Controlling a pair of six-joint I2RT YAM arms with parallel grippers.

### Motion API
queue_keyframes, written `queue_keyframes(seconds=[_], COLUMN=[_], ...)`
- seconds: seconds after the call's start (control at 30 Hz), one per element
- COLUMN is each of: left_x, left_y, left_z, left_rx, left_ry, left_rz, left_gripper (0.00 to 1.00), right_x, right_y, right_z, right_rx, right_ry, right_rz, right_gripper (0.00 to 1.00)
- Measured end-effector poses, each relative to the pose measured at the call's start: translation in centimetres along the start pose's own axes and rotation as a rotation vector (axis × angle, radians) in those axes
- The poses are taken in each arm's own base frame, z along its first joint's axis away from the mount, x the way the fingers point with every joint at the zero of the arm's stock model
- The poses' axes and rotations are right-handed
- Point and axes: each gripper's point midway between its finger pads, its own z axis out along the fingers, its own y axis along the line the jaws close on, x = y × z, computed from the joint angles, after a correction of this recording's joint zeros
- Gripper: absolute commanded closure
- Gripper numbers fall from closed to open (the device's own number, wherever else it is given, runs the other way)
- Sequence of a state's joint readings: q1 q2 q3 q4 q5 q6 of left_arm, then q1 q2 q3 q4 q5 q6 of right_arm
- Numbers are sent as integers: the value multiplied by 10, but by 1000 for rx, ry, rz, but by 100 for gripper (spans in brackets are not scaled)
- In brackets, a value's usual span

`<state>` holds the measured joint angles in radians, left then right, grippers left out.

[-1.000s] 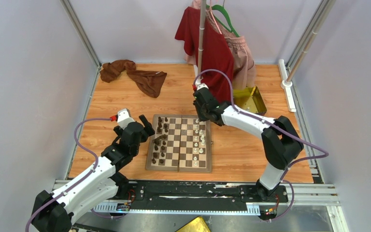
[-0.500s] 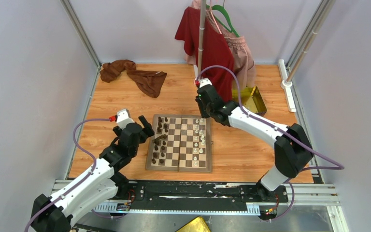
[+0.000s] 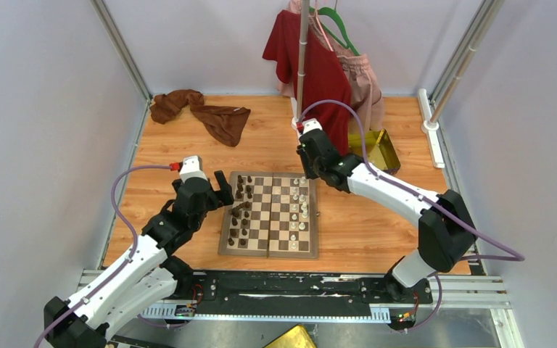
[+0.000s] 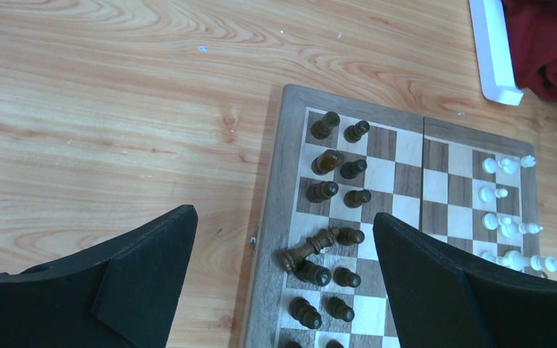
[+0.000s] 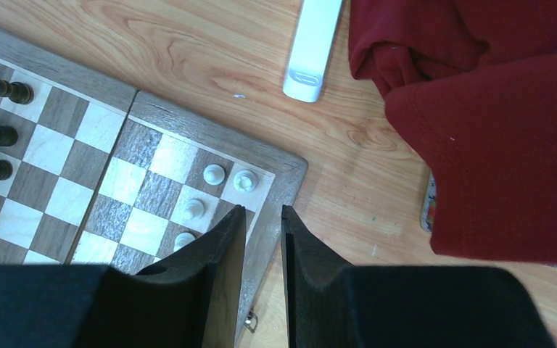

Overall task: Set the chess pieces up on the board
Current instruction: Place the chess piece on the chessboard, then pick up the chess piece from the storage box.

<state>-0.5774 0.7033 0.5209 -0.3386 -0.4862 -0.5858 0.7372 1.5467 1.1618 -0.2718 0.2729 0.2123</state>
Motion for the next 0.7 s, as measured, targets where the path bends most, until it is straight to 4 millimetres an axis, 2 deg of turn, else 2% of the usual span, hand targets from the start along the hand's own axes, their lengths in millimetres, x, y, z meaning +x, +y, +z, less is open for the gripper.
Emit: queue_keyframes(seconds=[0.2, 0.33, 0.5, 0.6, 0.7], left_x=[7, 8, 8, 6, 7], left_y=[1, 2, -1, -5, -9], left_z=[-5, -8, -9, -7, -3], left_rx=[13, 19, 32, 41, 47], left_ry=[34, 40, 47, 51, 57], left_rz=[20, 20, 19, 17, 15], left_gripper=[0, 0, 0, 0, 0], right_x=[-4, -11, -11, -4, 4], right_y=[-13, -33, -89, -124, -150], right_z=[-16, -29, -34, -33, -31], right_rx=[44, 90, 211, 292, 351], right_ry=[-33, -71, -88, -75, -60], right_rz=[8, 39, 148, 212, 270], right_gripper=[72, 72, 73, 73, 73])
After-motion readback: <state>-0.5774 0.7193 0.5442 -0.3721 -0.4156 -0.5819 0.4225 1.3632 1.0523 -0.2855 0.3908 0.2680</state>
